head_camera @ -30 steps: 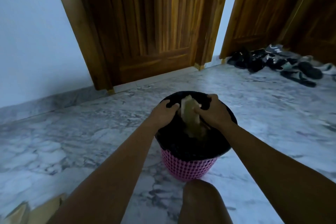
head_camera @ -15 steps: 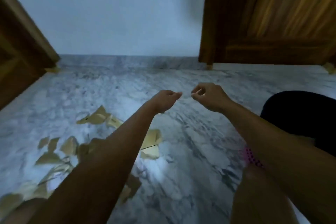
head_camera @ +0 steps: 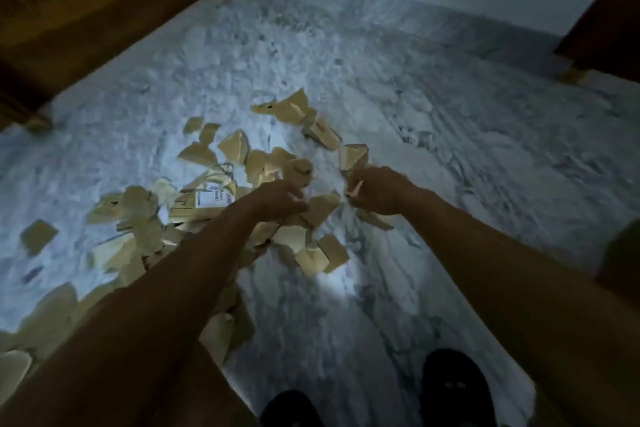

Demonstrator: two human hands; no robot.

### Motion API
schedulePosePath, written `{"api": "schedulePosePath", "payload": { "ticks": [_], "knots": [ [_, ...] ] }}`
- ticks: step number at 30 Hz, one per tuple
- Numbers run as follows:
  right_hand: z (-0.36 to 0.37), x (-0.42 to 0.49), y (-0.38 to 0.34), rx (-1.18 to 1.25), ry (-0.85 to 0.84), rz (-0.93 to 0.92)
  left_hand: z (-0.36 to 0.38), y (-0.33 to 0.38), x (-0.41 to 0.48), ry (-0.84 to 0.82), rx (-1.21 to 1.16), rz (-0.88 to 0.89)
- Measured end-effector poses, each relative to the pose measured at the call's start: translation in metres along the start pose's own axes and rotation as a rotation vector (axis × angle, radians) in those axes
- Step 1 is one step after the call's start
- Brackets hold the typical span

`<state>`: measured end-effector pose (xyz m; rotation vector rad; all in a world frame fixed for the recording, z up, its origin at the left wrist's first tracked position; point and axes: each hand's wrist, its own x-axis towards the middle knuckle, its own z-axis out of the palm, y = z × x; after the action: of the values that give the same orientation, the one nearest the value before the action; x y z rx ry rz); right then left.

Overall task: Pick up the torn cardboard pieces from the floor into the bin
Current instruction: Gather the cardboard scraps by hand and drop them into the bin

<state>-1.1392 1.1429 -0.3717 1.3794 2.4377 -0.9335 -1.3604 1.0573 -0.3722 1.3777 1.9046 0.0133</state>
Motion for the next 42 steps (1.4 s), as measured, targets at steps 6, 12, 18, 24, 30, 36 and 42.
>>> {"api": "schedulePosePath", "payload": {
  "ticks": [6, 12, 18, 24, 30, 36, 42],
  "knots": [
    [0.081, 0.032, 0.038, -0.08, -0.119, -0.01, 0.095, -0.033, 0.036, -0.074, 0.142, 0.067],
    [0.128, 0.051, 0.086, -0.068, 0.06, 0.146, 0.178, -0.057, 0.048, 0.113, 0.388, 0.138],
    [0.155, 0.047, 0.102, -0.356, 0.19, 0.1, 0.179, -0.075, 0.053, 0.212, 0.295, 0.205],
    [0.14, 0.051, 0.107, -0.29, 0.187, 0.109, 0.162, -0.067, 0.062, 0.246, 0.189, 0.365],
    [0.146, 0.056, 0.114, -0.08, -0.086, 0.239, 0.179, -0.048, 0.077, 0.105, 0.456, 0.304],
    [0.103, 0.072, 0.097, -0.038, -0.265, 0.095, 0.163, -0.058, 0.085, -0.031, 0.498, 0.345],
    [0.071, 0.123, 0.093, -0.268, -0.098, 0.144, 0.128, -0.054, 0.127, 0.303, 0.326, 0.295]
  ]
}}
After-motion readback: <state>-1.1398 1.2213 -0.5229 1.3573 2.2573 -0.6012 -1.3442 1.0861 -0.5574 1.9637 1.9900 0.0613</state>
